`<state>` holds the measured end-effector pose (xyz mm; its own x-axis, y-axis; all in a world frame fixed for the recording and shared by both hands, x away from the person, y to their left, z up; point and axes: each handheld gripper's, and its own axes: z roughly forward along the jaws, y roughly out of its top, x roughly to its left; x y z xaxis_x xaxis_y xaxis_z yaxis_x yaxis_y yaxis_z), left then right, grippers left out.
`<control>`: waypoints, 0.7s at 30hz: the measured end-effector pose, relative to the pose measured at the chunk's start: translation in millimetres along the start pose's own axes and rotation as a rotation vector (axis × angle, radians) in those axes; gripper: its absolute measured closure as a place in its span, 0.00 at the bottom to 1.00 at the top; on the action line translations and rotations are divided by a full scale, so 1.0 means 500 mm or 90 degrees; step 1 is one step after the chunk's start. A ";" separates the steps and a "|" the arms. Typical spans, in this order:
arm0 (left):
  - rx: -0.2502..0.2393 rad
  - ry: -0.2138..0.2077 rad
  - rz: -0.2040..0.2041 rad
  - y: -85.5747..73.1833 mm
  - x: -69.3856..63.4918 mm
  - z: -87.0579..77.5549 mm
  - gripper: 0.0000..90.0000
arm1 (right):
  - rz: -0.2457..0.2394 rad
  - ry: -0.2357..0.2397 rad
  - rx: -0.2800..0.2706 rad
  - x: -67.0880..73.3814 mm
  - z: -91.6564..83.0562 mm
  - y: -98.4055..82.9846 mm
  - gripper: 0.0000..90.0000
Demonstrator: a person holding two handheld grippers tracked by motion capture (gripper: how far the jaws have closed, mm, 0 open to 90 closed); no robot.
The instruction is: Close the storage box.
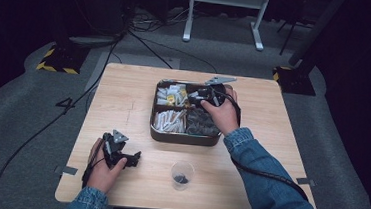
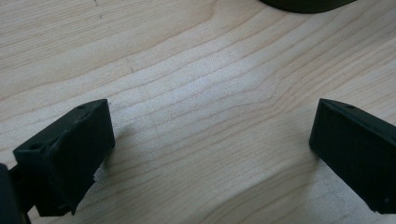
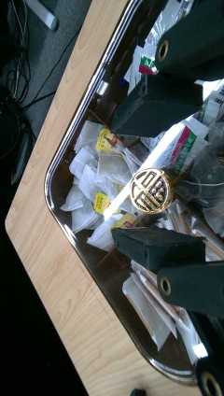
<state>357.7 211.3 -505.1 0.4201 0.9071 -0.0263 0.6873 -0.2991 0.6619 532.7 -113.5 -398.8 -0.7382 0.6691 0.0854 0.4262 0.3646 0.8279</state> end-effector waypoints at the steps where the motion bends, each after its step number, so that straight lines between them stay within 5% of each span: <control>1: -0.001 0.000 -0.001 0.000 0.000 0.000 0.00 | -0.001 0.003 -0.001 -0.001 -0.005 0.001 0.49; 18: -0.002 0.001 0.003 -0.002 0.000 -0.001 0.00 | 0.007 0.020 -0.020 -0.021 -0.077 -0.014 0.48; 21: -0.002 0.001 0.003 -0.002 0.000 -0.001 0.00 | -0.015 0.017 -0.018 -0.020 -0.104 -0.020 0.48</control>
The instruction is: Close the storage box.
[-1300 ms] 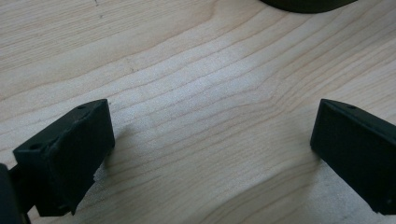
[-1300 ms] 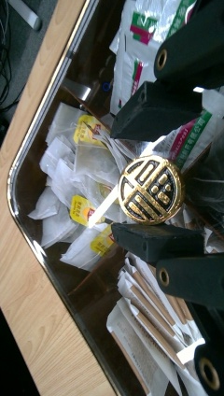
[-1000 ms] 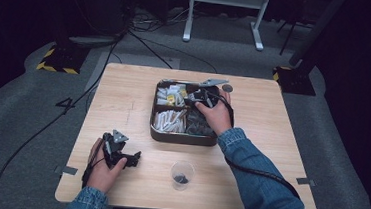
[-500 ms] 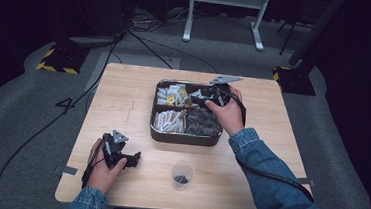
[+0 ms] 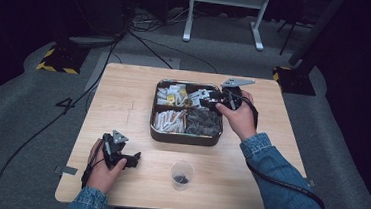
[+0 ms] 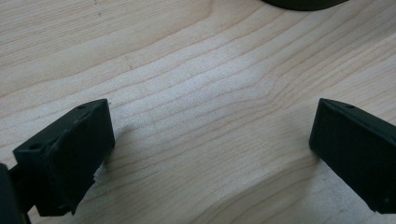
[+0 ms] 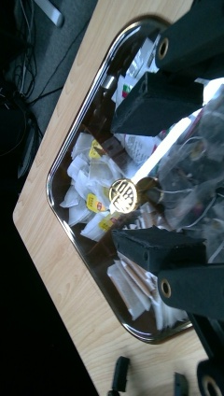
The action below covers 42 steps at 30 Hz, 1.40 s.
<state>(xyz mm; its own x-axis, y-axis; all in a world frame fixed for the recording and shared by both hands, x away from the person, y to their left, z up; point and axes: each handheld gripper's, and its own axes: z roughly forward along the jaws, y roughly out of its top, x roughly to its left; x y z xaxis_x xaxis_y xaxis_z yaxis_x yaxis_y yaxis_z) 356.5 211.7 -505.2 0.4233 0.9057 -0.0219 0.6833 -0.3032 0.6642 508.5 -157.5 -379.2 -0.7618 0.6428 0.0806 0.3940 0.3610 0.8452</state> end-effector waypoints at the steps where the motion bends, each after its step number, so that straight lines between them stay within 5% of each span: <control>1: 0.000 0.000 0.000 0.000 0.000 0.000 0.00 | -0.005 -0.001 0.000 0.001 -0.007 -0.002 0.48; 8: 0.000 -0.003 -0.002 0.000 0.000 0.000 0.00 | -0.014 -0.012 -0.012 0.000 -0.076 -0.021 0.47; 25: 0.001 -0.031 0.026 0.007 0.017 0.006 0.00 | 0.019 -0.041 -0.025 -0.026 -0.201 -0.122 0.46; 32: 0.001 -0.029 0.028 0.007 0.017 0.006 0.00 | 0.048 -0.056 -0.056 -0.042 -0.221 -0.169 0.46; 42: 0.001 -0.029 0.028 0.007 0.017 0.006 0.00 | 0.061 -0.075 -0.008 -0.059 -0.241 -0.243 0.46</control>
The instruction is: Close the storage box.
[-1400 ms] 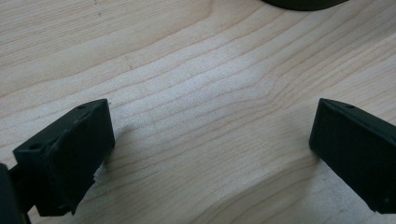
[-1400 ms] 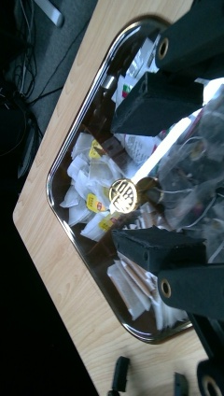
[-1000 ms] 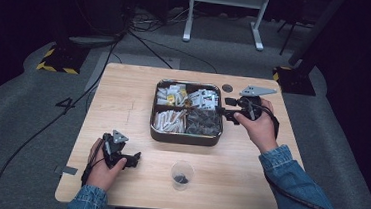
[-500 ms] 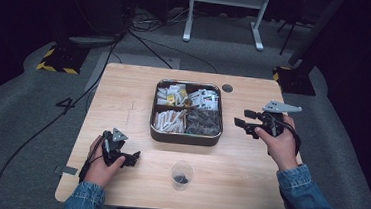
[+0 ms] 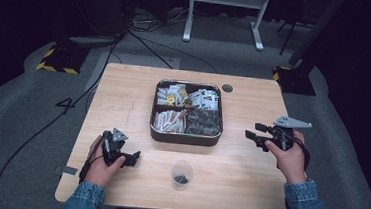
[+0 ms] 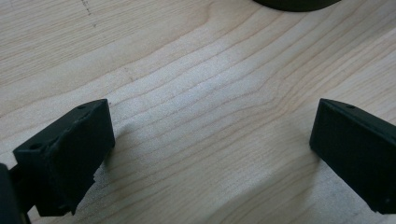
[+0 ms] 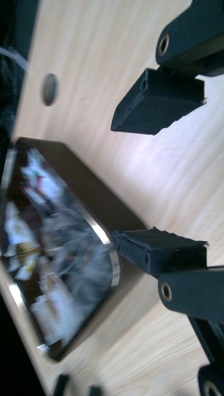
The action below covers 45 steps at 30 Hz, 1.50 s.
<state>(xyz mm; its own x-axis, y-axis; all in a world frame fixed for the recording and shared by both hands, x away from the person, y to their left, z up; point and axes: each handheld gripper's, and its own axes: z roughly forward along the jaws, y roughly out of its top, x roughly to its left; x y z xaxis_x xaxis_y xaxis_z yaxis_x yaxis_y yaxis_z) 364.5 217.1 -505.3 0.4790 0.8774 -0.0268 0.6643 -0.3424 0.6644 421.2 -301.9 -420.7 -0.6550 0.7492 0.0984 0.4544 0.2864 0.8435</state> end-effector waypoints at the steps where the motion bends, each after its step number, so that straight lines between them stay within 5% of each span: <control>1: 0.000 0.000 0.000 0.000 0.000 0.000 0.00 | -0.002 0.000 0.003 -0.001 0.000 -0.007 0.46; 22: 0.002 0.002 0.001 0.002 0.000 0.001 0.00 | -0.033 -0.032 0.084 -0.005 0.027 -0.155 0.39; 36: 0.002 0.002 0.002 0.002 -0.001 0.001 0.00 | -0.048 -0.041 0.105 0.005 0.022 -0.182 0.30; 40: 0.002 0.002 0.001 0.002 -0.001 0.001 0.00 | -0.055 -0.038 0.118 0.007 0.027 -0.181 0.15; 45: 0.002 0.005 -0.001 0.002 -0.002 0.001 0.00 | -0.059 -0.031 0.125 0.008 0.030 -0.180 0.11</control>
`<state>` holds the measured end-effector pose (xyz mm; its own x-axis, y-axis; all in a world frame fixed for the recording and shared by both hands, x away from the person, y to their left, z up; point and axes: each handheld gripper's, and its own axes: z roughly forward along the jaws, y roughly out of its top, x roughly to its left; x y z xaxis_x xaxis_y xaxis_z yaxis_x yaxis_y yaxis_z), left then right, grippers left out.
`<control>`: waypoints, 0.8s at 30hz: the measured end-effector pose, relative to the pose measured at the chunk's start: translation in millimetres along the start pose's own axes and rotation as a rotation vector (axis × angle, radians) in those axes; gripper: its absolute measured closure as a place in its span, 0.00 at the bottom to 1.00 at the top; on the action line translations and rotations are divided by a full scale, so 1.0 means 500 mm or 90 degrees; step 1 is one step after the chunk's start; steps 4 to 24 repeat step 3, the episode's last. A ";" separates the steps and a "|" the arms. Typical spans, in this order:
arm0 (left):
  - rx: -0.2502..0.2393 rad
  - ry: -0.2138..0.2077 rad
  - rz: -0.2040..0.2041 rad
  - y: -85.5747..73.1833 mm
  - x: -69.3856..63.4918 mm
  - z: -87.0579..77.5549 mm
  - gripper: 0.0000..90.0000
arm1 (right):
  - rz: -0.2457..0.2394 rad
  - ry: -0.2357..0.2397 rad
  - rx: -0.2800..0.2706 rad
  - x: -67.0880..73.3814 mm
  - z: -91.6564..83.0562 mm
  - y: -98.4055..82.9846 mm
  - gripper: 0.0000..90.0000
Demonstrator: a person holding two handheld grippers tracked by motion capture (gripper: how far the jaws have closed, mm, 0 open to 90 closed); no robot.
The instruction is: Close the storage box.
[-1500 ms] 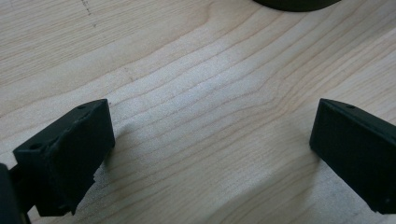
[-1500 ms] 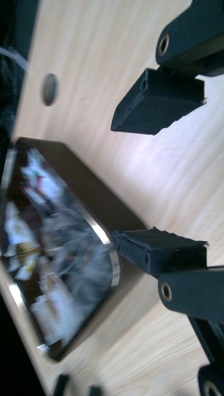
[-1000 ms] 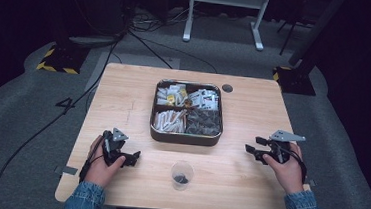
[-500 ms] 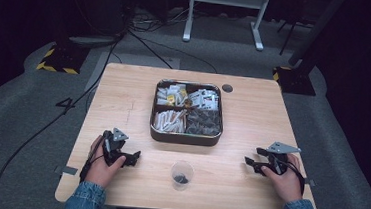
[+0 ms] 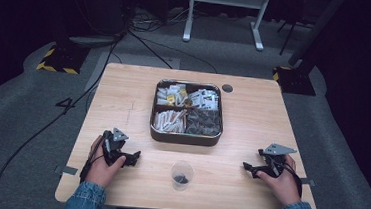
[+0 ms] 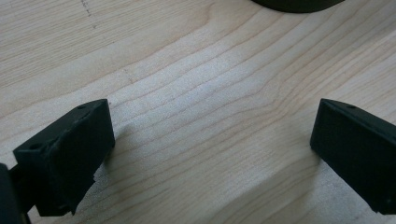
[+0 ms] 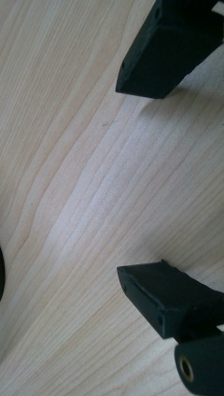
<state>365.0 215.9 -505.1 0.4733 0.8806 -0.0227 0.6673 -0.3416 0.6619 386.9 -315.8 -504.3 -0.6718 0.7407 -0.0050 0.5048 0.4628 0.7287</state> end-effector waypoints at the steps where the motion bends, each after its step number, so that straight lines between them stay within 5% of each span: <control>1: 0.000 -0.001 -0.003 0.000 -0.001 0.000 0.00 | 0.000 0.000 0.002 0.000 0.000 0.000 0.11; 24: -0.001 0.004 -0.007 -0.001 -0.002 -0.001 0.00 | 0.000 0.000 0.002 0.000 0.000 0.000 0.11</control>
